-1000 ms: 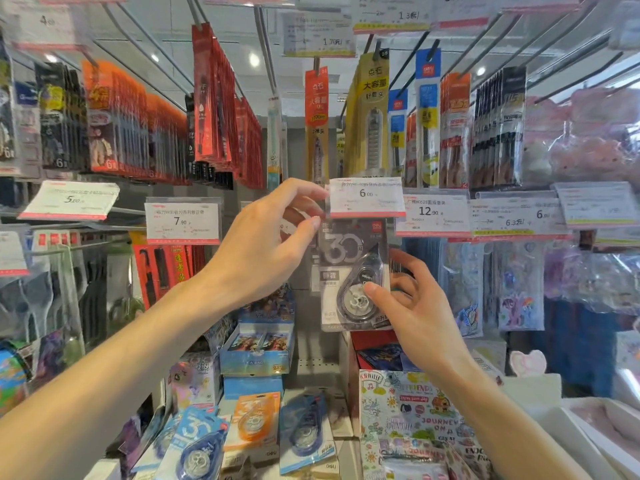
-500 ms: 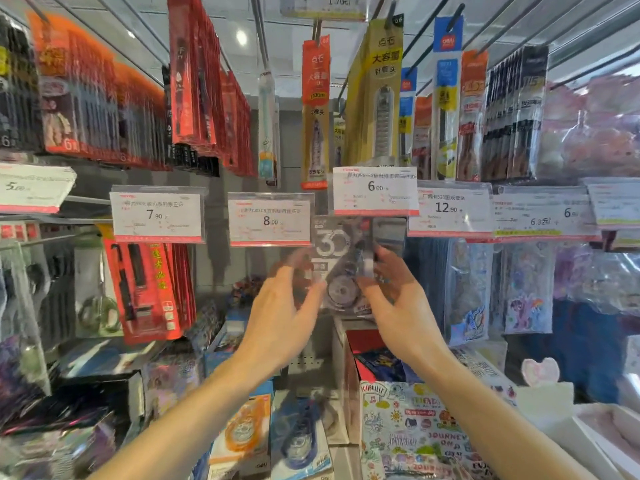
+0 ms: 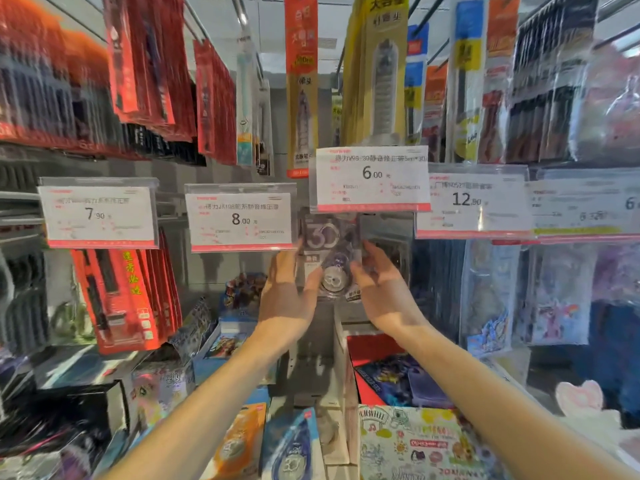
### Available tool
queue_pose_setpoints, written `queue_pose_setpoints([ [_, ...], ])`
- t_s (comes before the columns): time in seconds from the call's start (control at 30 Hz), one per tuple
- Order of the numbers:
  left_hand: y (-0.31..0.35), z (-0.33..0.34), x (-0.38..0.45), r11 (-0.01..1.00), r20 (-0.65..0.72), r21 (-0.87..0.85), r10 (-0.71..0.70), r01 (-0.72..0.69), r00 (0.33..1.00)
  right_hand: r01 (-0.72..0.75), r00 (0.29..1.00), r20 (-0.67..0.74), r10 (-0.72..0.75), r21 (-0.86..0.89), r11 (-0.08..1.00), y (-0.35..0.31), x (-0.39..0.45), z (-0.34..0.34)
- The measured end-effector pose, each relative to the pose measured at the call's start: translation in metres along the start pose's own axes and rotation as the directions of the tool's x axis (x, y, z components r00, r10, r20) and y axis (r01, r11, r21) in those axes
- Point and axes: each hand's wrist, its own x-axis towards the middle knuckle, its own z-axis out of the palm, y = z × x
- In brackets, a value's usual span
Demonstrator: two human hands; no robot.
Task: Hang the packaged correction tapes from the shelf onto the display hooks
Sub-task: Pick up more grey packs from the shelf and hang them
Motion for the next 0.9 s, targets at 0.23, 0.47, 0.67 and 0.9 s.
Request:
queue_pose_setpoints([
  [0.23, -0.001, 0.001, 0.004, 0.991, 0.011, -0.008, -0.136, 0.136, 0.991, -0.052, 0.998, 0.044, 0.050, 0.056, 0.997, 0.000, 0.004, -0.006],
  [0.47, 0.012, -0.026, -0.023, 0.990, -0.008, -0.142, 0.016, -0.017, 1.000, -0.043, 0.998, 0.035, 0.042, 0.027, 0.999, -0.018, -0.030, -0.036],
  [0.67, 0.026, -0.052, -0.063, 0.939, 0.039, -0.342, 0.047, -0.031, 0.998, -0.051, 0.999, -0.008, 0.053, 0.120, 0.991, -0.040, -0.088, -0.069],
  [0.9, 0.041, -0.076, -0.131, 0.884, 0.097, -0.467, 0.018, 0.030, 0.995, -0.029, 0.998, -0.043, 0.039, 0.223, 0.974, -0.049, -0.161, -0.099],
])
